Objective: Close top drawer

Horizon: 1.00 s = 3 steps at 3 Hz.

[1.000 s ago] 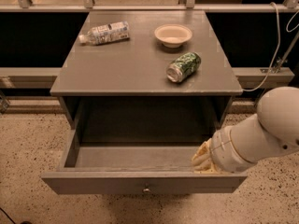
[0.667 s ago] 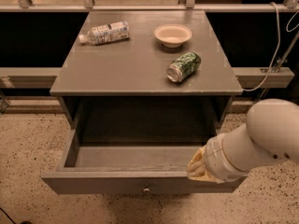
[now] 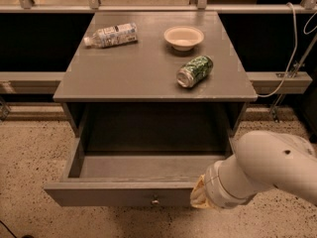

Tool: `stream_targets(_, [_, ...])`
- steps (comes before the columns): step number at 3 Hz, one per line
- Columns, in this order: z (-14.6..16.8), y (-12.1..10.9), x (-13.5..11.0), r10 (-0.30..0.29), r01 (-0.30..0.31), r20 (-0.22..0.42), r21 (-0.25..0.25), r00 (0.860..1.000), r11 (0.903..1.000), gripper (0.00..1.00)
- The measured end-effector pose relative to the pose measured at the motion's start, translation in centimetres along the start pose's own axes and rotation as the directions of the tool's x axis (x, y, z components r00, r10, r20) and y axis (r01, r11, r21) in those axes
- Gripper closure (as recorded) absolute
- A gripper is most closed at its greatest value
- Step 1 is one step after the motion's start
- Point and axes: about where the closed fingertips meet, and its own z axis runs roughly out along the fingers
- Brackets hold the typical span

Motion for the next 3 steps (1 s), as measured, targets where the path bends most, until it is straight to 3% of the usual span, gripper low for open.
stream_targets(1, [2.9, 0.6, 0.5, 0.032, -0.031, 0.009, -0.034, 0.999, 0.9989, 1.0])
stream_targets(2, [5.7, 0.1, 0.8, 0.086, -0.085, 0.041, -0.016, 0.995, 0.9962, 1.0])
stream_targets(3, [6.8, -2.7, 1.0, 0.113, -0.117, 0.076, 0.059, 0.991, 0.9913, 1.0])
